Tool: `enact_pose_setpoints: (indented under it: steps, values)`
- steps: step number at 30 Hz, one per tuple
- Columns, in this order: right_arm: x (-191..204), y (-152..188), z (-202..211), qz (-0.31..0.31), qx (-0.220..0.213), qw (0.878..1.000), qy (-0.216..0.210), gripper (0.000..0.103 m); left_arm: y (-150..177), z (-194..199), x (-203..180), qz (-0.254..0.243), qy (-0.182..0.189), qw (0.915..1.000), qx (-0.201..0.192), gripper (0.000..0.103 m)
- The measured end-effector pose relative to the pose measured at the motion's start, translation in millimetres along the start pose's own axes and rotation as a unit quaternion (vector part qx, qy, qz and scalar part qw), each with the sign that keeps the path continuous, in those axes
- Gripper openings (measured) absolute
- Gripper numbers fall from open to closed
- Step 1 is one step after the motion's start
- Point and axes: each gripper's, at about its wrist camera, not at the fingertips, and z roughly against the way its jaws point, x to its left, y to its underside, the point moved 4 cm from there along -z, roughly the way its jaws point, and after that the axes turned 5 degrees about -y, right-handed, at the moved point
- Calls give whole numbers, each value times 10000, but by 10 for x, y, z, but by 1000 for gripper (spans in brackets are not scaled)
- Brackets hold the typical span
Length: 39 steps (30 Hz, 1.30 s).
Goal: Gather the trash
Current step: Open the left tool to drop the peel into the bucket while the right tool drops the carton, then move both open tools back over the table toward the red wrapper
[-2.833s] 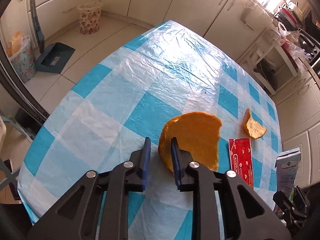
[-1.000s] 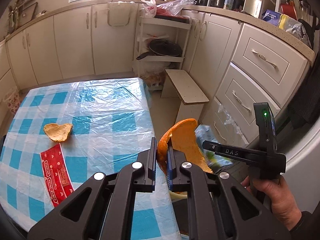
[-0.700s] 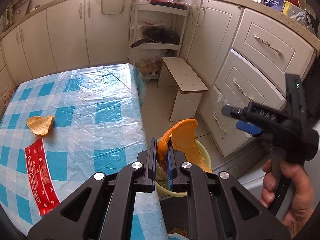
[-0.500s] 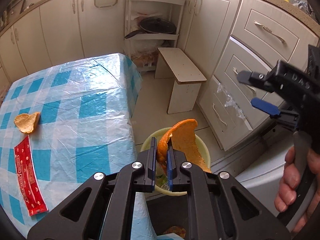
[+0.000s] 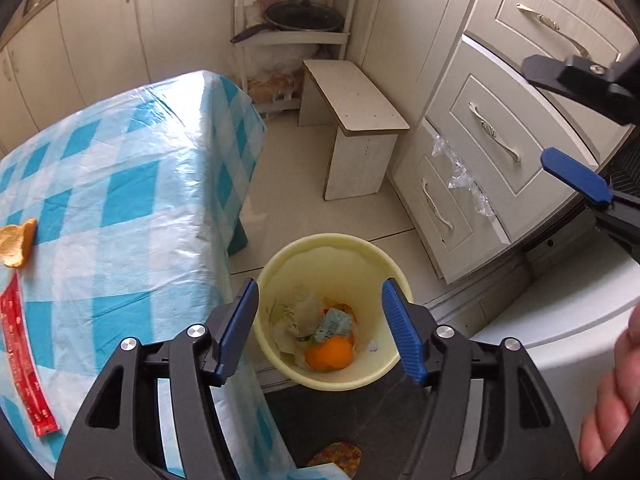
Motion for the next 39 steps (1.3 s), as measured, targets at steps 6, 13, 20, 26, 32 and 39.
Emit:
enact_pose_setpoints:
  steps: [6,13,20,26,32,39]
  values:
    - [172,42,-55,183,66,9998,-42,74,104,386,387,220,-185,9990,-337,74]
    - [360,133,-123,408,178,9990,-15,75,267,755,1025,692,-479,9952,-509,77]
    - [479,225,-173,596,298,9978,14,76,613,1063,1916,1187,-1220,9831,-674,85]
    - [580,295,-225,676,384,9970,14,76,875,969,2614,1820,-1427,9723,-331,86]
    - [704,384,-297,854,504,9951,28,76,906,743,2574,1615,-1344,9777,-58,88]
    - [755,435,-357,936,590,9938,69,76,932,500,2622,1721,-1419,9746,174,88]
